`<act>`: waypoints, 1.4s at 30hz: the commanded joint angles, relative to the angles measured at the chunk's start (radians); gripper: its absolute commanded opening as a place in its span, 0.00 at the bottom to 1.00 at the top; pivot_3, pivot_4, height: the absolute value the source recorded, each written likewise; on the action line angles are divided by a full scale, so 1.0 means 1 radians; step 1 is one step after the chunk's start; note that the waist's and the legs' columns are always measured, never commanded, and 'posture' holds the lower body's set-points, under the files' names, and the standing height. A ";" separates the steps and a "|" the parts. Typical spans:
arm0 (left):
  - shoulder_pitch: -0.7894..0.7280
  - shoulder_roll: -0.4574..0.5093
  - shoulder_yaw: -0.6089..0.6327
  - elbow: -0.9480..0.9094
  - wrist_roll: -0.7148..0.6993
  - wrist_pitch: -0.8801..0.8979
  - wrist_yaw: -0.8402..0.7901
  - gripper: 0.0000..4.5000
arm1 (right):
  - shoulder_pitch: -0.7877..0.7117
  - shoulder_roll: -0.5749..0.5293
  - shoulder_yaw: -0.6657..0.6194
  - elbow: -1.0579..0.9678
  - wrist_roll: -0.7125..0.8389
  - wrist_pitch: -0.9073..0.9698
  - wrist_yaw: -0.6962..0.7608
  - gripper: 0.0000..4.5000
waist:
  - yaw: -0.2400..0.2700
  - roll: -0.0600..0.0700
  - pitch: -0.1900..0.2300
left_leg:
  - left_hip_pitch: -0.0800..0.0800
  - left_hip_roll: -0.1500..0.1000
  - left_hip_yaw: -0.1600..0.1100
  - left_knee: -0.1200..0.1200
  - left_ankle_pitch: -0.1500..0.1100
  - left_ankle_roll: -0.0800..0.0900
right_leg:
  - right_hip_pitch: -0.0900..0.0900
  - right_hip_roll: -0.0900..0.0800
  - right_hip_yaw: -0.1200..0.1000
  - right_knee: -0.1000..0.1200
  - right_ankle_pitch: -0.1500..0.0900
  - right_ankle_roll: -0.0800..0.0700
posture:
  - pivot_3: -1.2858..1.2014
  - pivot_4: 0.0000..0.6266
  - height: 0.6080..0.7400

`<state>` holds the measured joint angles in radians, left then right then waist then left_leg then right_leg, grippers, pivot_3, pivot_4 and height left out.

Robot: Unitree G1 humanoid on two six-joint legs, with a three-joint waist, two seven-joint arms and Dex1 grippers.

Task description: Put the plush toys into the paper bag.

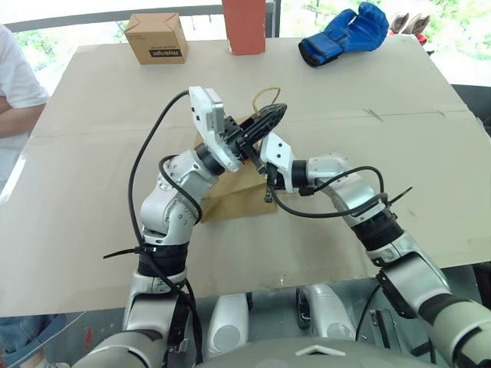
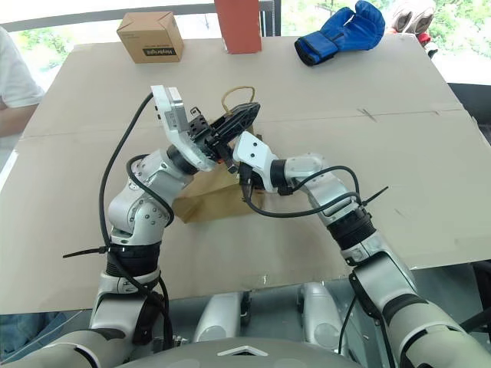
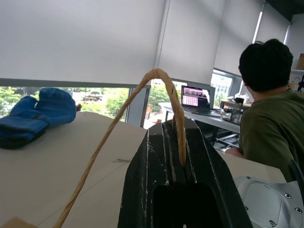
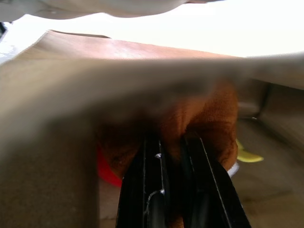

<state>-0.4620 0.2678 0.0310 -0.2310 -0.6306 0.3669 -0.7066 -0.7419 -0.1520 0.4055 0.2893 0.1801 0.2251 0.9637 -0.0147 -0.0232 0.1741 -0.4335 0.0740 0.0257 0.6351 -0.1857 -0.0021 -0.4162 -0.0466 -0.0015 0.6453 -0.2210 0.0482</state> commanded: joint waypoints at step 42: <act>0.039 0.120 0.169 -0.073 -0.093 -0.010 -0.025 0.00 | 0.360 0.040 -0.526 -0.514 0.427 0.820 -0.468 0.19 | 0.003 0.000 0.000 | -0.002 0.000 0.000 0.000 0.000 0.000 | 0.000 -0.001 0.000 -0.002 -0.003 -0.003 | 0.52 0.24 0.81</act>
<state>-0.4224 0.3870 0.1876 -0.2575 -0.7188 0.3813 -0.7360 -0.3631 -0.1124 -0.1143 -0.2081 0.5897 1.0994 0.4727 -0.0112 -0.0234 0.1741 -0.4352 0.0736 0.0253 0.6351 -0.1858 -0.0021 -0.4164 -0.0473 -0.0017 0.6438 -0.2242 0.0460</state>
